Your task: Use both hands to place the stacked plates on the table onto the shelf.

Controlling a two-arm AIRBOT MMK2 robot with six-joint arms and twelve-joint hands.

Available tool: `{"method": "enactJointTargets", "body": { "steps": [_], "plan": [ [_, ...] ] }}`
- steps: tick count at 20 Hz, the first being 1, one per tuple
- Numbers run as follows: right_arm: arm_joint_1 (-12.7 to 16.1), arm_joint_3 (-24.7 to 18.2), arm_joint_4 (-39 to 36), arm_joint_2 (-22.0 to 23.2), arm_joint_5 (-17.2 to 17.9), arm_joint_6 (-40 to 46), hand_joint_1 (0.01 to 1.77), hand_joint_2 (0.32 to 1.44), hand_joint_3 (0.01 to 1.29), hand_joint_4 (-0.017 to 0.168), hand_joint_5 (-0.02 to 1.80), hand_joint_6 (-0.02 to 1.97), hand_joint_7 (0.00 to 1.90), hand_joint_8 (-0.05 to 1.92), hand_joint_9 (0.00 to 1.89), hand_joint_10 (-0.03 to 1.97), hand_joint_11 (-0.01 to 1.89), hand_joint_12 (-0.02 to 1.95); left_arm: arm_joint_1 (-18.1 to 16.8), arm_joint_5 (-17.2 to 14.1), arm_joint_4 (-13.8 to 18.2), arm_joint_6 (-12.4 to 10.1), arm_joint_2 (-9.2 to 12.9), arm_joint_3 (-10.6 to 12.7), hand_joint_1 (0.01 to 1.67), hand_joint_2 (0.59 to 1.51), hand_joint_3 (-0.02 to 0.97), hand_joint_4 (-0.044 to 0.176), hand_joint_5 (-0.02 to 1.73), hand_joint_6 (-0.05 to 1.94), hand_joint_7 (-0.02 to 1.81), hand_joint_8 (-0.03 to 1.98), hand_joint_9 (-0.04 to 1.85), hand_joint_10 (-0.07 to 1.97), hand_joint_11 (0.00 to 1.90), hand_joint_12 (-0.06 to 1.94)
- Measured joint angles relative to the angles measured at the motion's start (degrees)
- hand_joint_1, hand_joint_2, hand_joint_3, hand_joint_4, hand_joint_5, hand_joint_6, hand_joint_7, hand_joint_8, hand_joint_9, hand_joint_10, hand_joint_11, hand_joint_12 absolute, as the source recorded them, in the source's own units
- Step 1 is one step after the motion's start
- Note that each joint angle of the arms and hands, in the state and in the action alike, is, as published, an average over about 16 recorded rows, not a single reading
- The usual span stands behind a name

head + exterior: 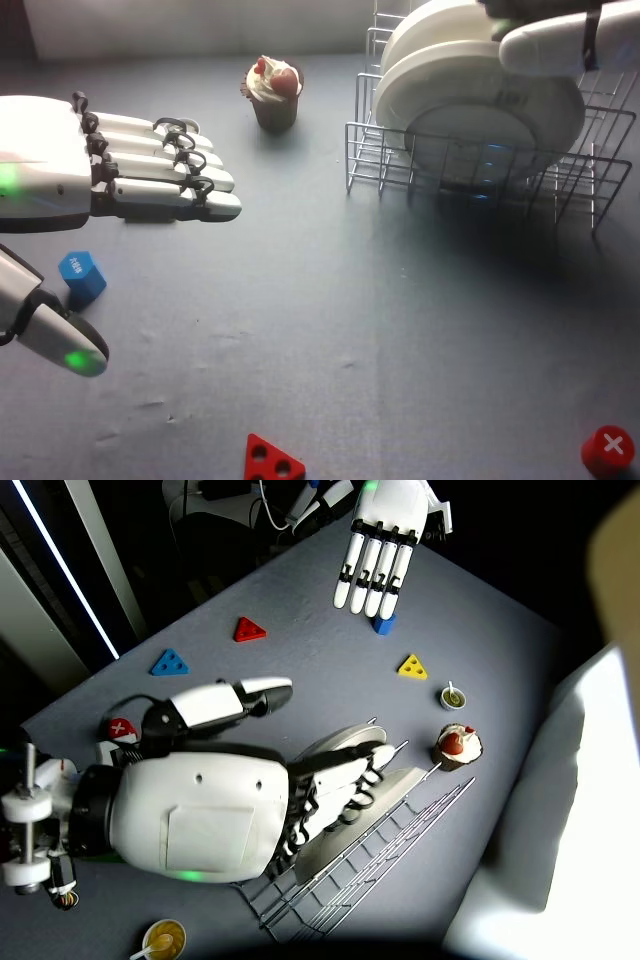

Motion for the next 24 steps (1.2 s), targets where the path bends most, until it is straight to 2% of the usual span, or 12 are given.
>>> {"method": "enactJointTargets", "body": {
  "steps": [3, 8, 13, 18, 24],
  "plan": [
    [1.97, -0.23, -4.51, 1.01, 1.55, 0.81, 0.83, 0.97, 0.01, 0.008, 0.36, 0.01, 0.39, 0.02, 0.41, 0.02, 0.51, 0.02, 0.00, -0.09, 0.00, -0.03, 0.00, 0.00, 0.08, 0.881, -0.001, 0.000, 0.11, 0.02, 0.13, 0.00, 0.13, 0.01, 0.14, 0.01],
    [4.82, -1.98, -17.35, 3.76, 5.85, -0.11, 0.56, 0.97, 0.01, -0.001, 0.23, 0.01, 0.28, 0.02, 0.28, 0.02, 0.34, 0.02, 0.00, -0.27, 0.00, -0.07, 0.00, 0.00, 0.07, 0.882, -0.001, 0.000, 0.10, 0.02, 0.13, 0.00, 0.13, 0.01, 0.13, 0.01],
    [5.08, -6.07, -30.62, 8.21, 9.61, -7.23, 0.29, 0.97, 0.01, -0.005, 0.15, 0.01, 0.22, 0.02, 0.23, 0.02, 0.24, 0.01, 0.00, -0.42, 0.00, -0.10, 0.00, 0.00, 0.06, 0.885, -0.001, 0.000, 0.09, 0.02, 0.13, 0.00, 0.12, 0.01, 0.11, 0.01],
    [1.62, -12.08, -36.16, 13.84, 12.10, -21.86, 0.13, 0.96, 0.01, 0.000, 0.15, 0.01, 0.23, 0.02, 0.23, 0.02, 0.24, 0.01, 0.00, -0.54, 0.00, -0.11, 0.00, 0.00, 0.05, 0.889, -0.001, 0.000, 0.08, 0.02, 0.12, 0.00, 0.11, 0.01, 0.10, 0.01],
    [-6.66, -20.30, -29.38, 21.93, 12.70, -43.29, 0.10, 0.97, 0.01, 0.004, 0.17, 0.01, 0.23, 0.02, 0.25, 0.02, 0.27, 0.02, 0.00, -0.63, 0.00, -0.11, 0.00, 0.00, 0.05, 0.895, -0.001, -0.001, 0.05, 0.02, 0.08, 0.00, 0.09, 0.01, 0.08, 0.01]
  ]
}}
